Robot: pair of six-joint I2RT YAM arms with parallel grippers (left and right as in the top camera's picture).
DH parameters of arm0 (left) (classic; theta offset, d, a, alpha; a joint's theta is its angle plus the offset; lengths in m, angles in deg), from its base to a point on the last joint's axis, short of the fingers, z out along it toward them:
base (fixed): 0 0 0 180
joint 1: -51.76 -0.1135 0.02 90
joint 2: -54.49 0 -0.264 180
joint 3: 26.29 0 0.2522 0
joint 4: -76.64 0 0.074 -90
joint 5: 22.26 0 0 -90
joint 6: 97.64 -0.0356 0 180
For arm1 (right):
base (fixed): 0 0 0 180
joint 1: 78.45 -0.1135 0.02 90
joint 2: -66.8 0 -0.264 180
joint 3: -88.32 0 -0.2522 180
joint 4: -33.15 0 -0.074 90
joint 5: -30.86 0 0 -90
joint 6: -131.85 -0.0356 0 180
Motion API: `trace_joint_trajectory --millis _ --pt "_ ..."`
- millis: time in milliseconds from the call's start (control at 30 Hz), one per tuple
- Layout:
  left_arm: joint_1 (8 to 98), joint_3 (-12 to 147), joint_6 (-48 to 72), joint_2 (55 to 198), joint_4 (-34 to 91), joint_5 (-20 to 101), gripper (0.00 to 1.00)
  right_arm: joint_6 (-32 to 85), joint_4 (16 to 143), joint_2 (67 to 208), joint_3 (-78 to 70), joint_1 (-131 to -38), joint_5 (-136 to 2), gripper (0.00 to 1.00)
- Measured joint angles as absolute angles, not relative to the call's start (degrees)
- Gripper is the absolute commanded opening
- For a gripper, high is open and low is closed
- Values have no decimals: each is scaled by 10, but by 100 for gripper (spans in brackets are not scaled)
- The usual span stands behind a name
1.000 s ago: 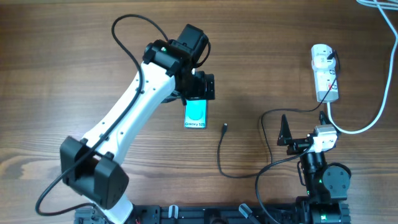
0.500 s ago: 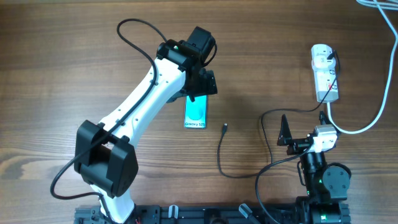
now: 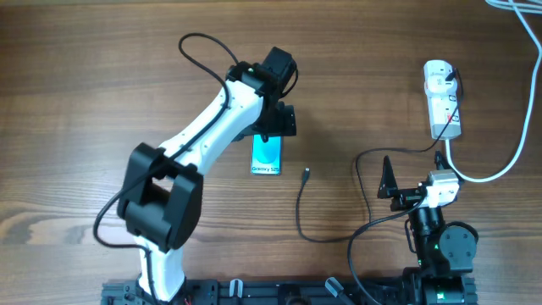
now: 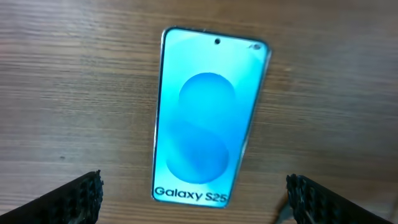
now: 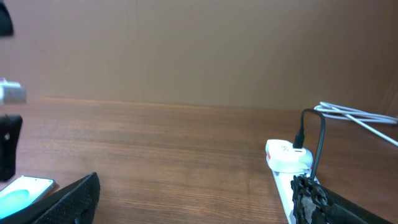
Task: Plug charger to phone and switch on socket
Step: 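Move the left gripper over the Galaxy S25 phone, then lower the left gripper and close it on the phone's top edge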
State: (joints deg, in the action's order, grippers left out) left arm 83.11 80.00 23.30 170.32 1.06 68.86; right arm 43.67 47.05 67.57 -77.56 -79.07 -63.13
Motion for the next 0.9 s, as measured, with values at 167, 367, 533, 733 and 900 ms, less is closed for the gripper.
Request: trace_joint_trajectory --millis 167,367,533,733,900 --pt "832 797 213 1731 25 683 100 437 470 676 -775 -791 -631 100" --pt "833 797 205 1736 51 680 100 437 470 676 -775 -791 -631 100" --pt "836 797 205 1764 54 679 100 437 470 676 -776 -791 -631 100" --pt "836 797 192 1768 56 688 100 437 470 676 -776 -791 -631 100" --pt "836 797 191 1768 60 694 100 437 470 676 -776 -791 -631 100"
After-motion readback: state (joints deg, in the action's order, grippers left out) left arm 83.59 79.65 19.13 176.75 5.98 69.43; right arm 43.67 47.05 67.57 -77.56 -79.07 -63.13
